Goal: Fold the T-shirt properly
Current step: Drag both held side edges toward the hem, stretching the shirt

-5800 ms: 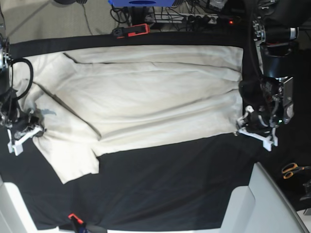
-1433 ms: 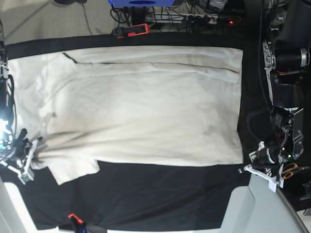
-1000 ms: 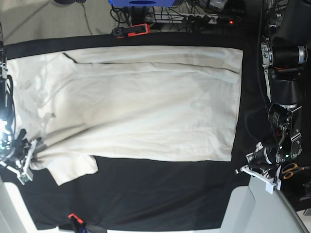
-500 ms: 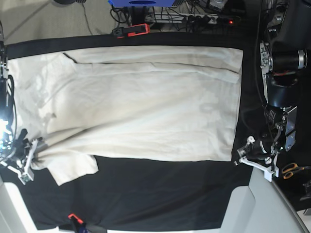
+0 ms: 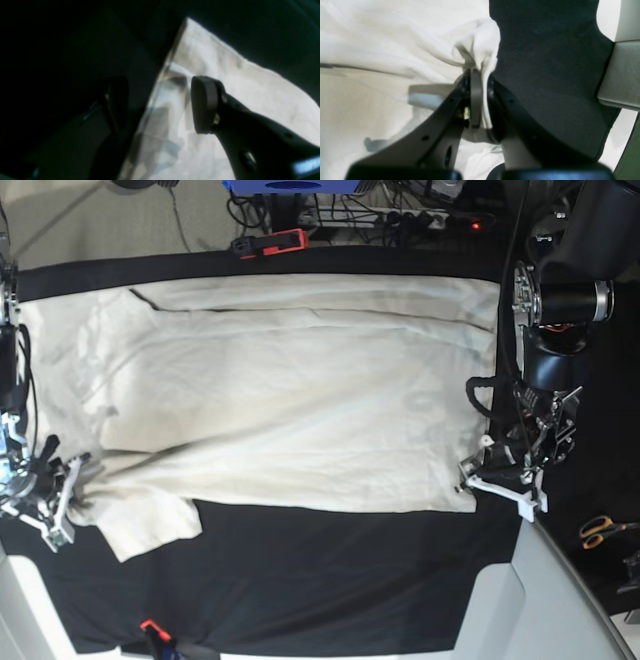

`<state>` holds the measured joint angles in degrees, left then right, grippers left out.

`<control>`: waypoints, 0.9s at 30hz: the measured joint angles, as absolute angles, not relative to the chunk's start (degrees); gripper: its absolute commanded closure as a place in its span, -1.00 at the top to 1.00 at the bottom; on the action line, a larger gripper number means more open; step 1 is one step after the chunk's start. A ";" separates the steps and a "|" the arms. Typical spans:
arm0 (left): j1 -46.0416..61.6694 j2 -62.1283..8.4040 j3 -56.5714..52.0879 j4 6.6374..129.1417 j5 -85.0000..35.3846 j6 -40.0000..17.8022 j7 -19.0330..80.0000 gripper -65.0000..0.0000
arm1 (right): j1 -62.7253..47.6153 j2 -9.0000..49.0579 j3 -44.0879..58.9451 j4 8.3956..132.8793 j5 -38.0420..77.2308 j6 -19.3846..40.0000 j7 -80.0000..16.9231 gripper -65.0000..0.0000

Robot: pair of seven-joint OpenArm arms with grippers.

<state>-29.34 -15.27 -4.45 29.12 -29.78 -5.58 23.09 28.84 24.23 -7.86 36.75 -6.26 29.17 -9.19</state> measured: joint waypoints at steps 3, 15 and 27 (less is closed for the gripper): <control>-29.02 -14.50 -4.45 28.82 -29.80 -5.89 21.93 0.20 | 28.86 24.27 -7.86 36.75 -6.26 29.12 -9.19 -1.00; -26.65 -15.38 -4.56 27.11 -31.05 -6.50 18.33 -0.69 | 28.84 24.45 -7.86 36.95 -6.26 29.15 -9.19 -1.00; -23.14 -15.62 -4.84 28.29 -32.86 -7.90 15.25 -1.00 | 28.14 24.47 -7.84 37.06 -6.28 29.15 -9.23 -1.00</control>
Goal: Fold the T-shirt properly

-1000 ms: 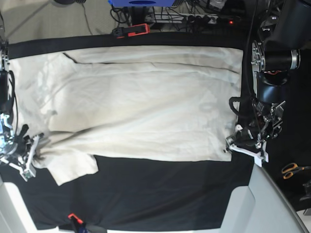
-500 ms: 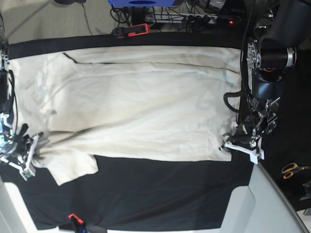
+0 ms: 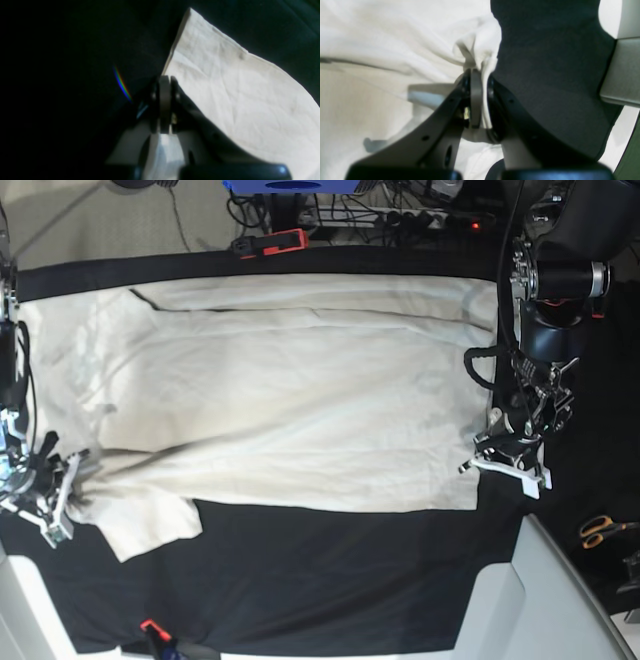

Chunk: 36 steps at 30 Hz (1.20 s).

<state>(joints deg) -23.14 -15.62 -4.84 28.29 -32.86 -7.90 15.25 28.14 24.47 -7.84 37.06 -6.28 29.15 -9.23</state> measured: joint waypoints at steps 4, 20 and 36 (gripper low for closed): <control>-22.65 -15.59 -4.99 28.95 -33.06 -7.99 15.99 -1.00 | 28.03 24.47 -7.84 37.06 -6.26 29.12 -9.17 -1.00; -8.34 -16.69 -5.48 54.11 -31.92 -6.44 31.92 -1.00 | 27.40 24.47 -7.70 37.12 -6.28 29.02 -9.21 -1.00; -5.80 -18.63 -15.92 67.85 -29.91 -4.75 44.21 -0.25 | 27.40 24.45 -7.66 37.12 -6.28 29.02 -9.19 -1.00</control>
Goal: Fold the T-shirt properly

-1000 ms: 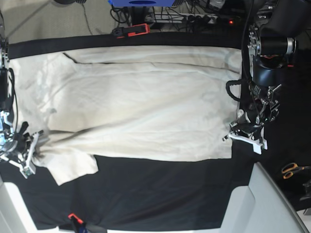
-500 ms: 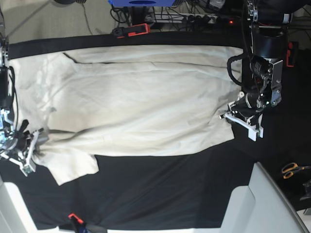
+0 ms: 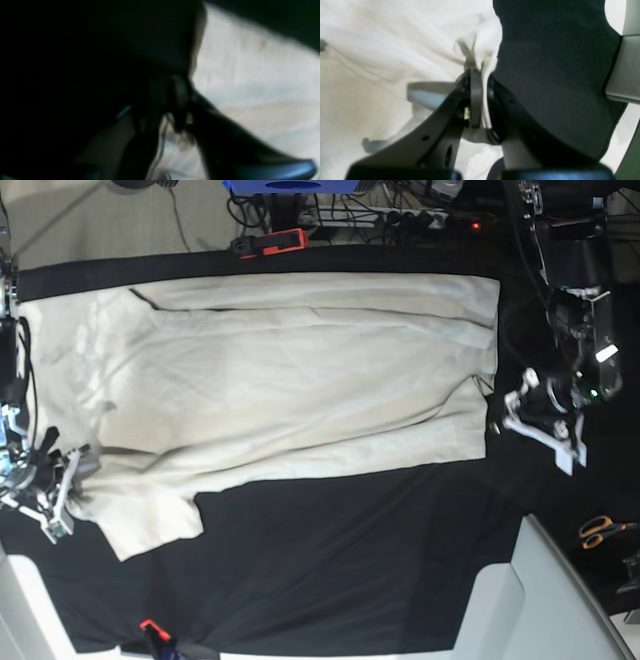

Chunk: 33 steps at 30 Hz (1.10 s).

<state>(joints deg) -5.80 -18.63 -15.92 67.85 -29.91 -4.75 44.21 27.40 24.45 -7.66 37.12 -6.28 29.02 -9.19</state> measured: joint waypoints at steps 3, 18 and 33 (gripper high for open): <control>-7.70 -18.33 -15.79 67.66 -30.02 -5.08 44.07 -0.24 | 27.40 24.47 -7.66 37.12 -6.31 29.04 -9.21 -1.00; -19.59 -18.26 -15.66 45.08 -29.80 -5.80 37.26 -0.24 | 27.40 24.45 -7.66 37.12 -6.28 29.02 -9.13 -1.00; -23.49 -16.12 -15.70 35.62 -30.02 -12.29 33.61 -0.24 | 27.40 24.47 -7.66 37.12 -6.26 29.04 -9.08 -1.00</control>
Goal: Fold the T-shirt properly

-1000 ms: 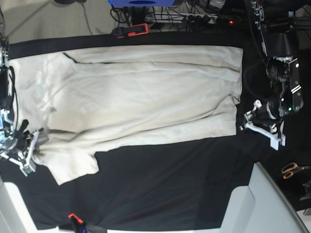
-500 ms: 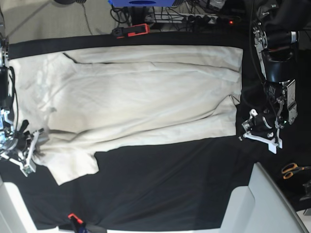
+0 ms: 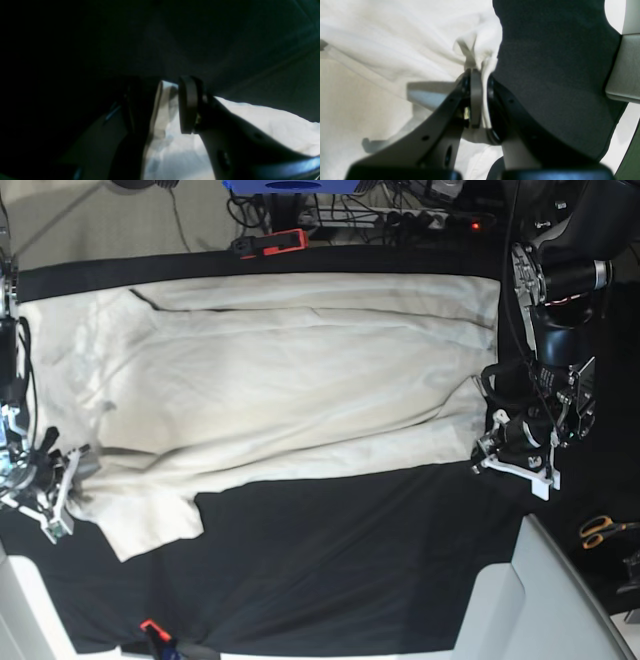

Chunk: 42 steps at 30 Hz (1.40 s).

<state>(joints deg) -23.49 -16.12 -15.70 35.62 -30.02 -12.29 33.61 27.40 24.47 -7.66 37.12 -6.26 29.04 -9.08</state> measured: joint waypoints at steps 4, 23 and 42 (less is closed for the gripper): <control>-23.79 -16.03 -10.81 35.66 -30.00 -12.47 32.56 -0.24 | 27.40 24.45 -7.66 37.12 -6.26 29.02 -9.10 -1.00; -24.14 -15.09 -9.28 31.51 -31.31 -12.93 26.48 -1.00 | 27.38 24.43 -7.66 37.12 -6.26 29.02 -9.17 -1.00; -25.45 -17.43 -8.91 46.74 -29.52 -12.05 38.83 -1.00 | 26.76 23.44 -2.39 43.70 -6.26 29.04 -9.23 -1.00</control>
<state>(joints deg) -25.45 -17.43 -8.91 46.74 -29.52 -12.05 38.83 26.76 23.44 -2.39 43.70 -6.26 29.04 -9.23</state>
